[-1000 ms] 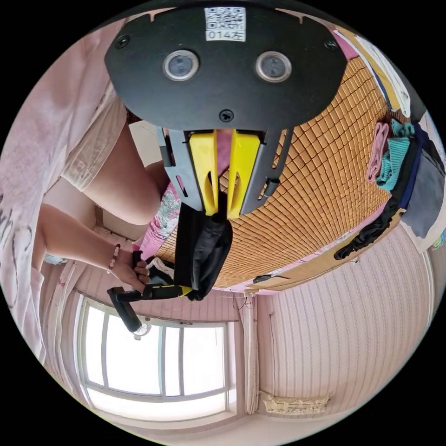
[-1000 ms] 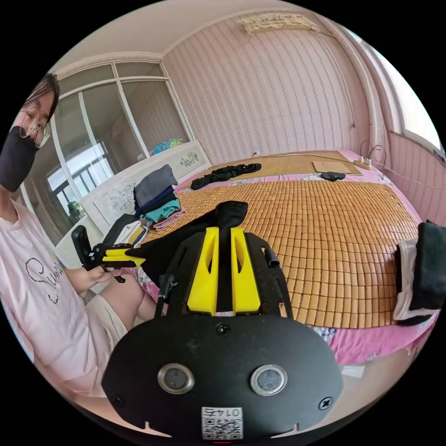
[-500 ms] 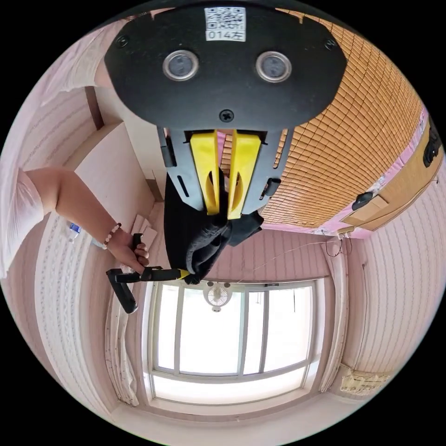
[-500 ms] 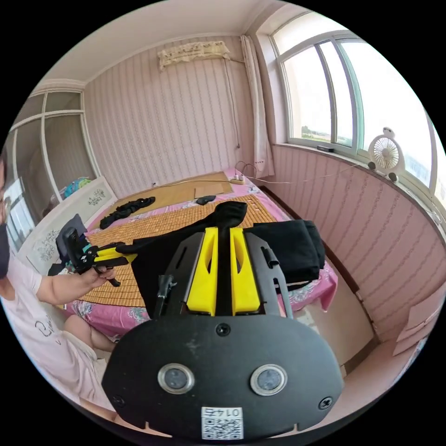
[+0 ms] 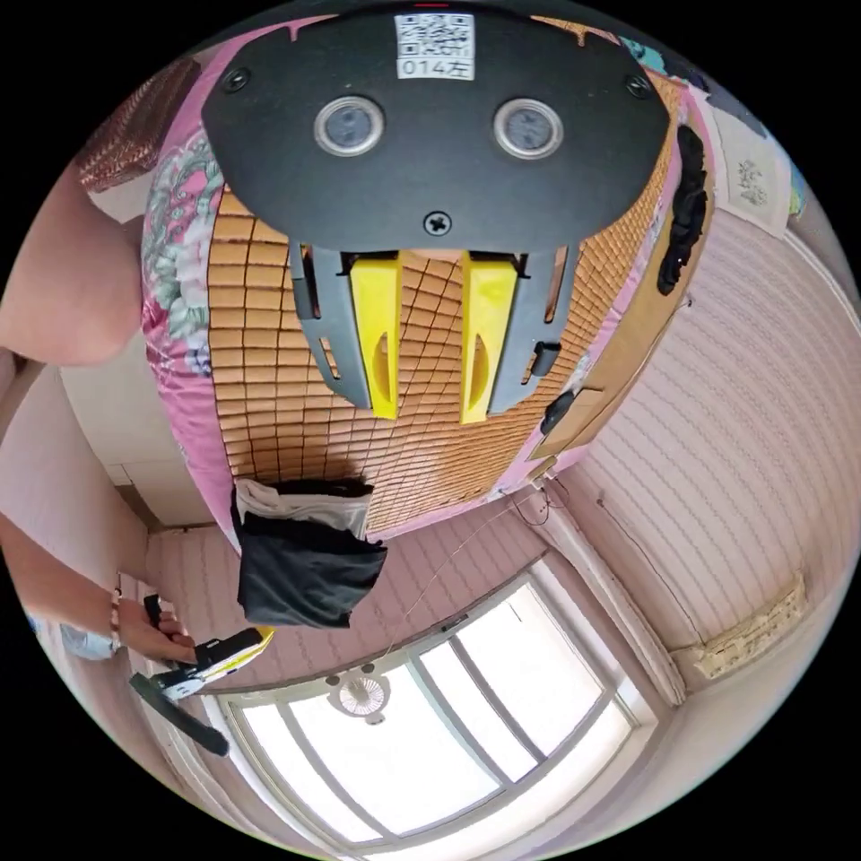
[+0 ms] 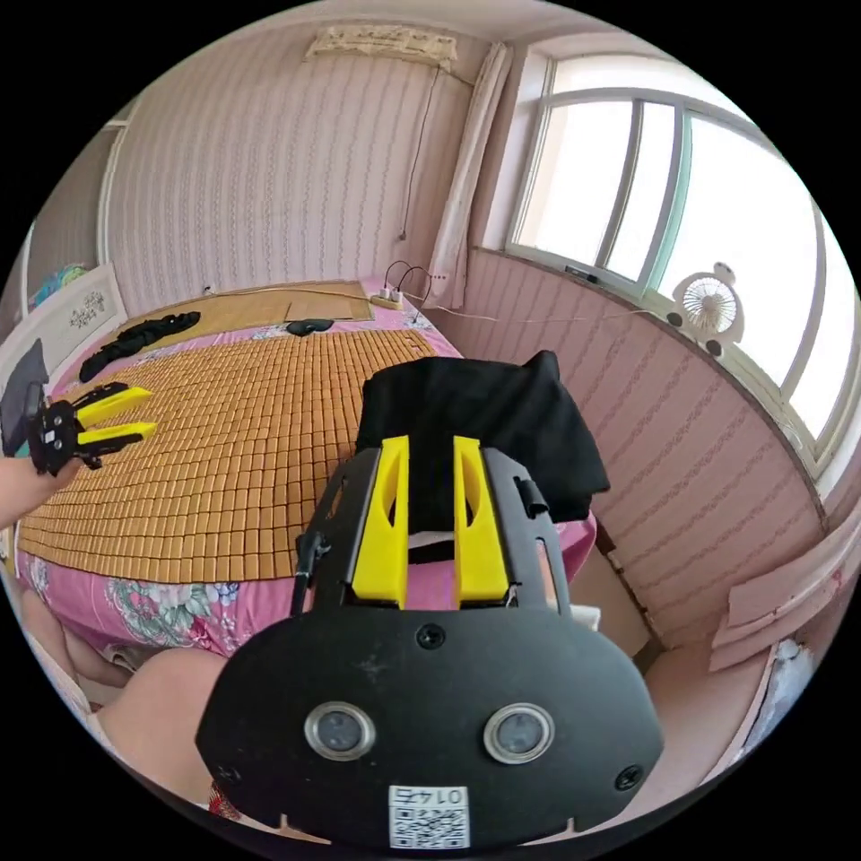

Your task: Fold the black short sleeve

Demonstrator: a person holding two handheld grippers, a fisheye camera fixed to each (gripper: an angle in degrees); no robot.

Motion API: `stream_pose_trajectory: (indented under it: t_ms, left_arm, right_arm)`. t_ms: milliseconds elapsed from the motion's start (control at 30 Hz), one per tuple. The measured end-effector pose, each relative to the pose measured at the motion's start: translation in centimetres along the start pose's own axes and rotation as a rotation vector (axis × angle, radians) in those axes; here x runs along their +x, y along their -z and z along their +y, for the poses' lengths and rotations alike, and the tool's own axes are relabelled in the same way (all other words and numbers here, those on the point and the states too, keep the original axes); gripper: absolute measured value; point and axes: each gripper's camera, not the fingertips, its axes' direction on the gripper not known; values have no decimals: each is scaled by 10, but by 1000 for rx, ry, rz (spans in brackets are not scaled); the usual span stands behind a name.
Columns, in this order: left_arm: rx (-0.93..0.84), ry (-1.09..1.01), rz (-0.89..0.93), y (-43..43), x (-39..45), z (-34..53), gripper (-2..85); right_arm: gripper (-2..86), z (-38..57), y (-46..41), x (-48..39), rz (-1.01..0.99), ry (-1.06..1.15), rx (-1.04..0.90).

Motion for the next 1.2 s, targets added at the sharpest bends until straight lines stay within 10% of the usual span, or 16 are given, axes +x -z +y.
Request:
stream_pose_trajectory:
  t_ms: [233,1200]
  left_arm:
    - [-263,271,-97,213,-4,130,76]
    - [-313,1136,-847,709,-83,529,44]
  right_arm:
    - [27,108,55,-145,-312,74,-273]
    - [75,229,268,-806,-1116,1330,-64]
